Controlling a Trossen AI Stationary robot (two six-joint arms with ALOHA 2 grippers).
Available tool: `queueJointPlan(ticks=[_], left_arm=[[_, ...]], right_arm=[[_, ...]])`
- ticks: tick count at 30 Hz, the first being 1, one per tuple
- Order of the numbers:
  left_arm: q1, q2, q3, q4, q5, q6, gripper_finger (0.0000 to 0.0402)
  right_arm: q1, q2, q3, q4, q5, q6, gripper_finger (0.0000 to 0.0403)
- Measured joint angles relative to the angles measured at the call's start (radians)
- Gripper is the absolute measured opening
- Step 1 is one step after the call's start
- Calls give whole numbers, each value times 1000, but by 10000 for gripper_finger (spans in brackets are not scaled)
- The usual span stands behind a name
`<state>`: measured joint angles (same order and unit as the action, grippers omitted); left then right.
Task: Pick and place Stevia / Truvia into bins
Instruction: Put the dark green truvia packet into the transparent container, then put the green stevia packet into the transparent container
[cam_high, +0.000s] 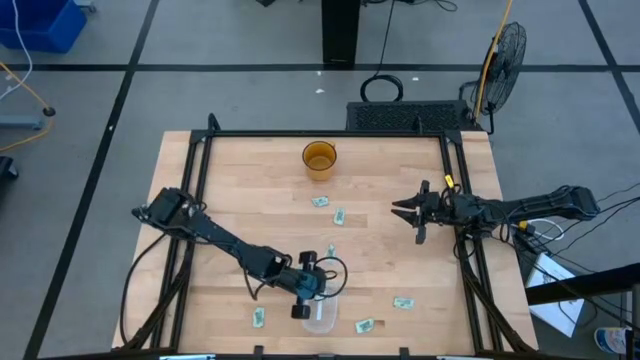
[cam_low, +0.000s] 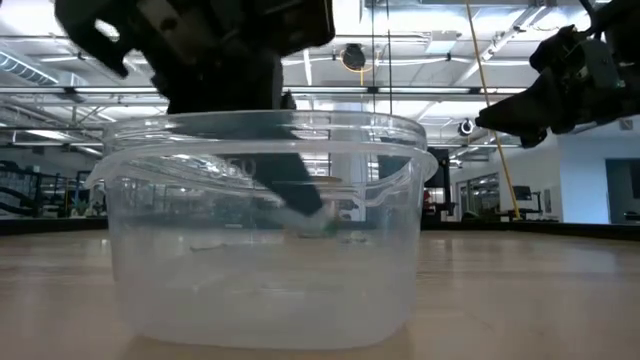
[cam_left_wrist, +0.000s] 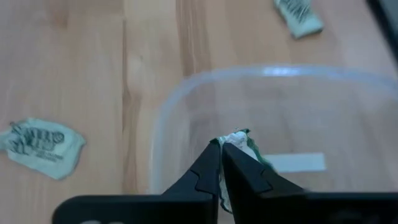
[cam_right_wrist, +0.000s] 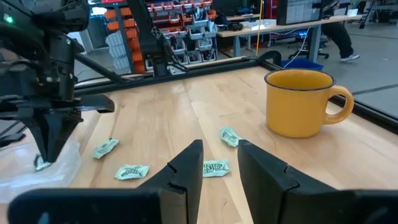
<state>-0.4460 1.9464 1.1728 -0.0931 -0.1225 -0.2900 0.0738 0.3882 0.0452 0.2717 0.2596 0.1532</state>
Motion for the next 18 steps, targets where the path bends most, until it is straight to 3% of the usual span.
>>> queueJointPlan(ticks=[9, 18], left_arm=[[2, -1, 0, -32, -16, 0, 45], [7, -143, 0, -87, -36, 80, 46]], right_arm=[[0, 19, 0, -1, -3, 0, 93], [0, 26, 0, 0, -78, 0, 93]])
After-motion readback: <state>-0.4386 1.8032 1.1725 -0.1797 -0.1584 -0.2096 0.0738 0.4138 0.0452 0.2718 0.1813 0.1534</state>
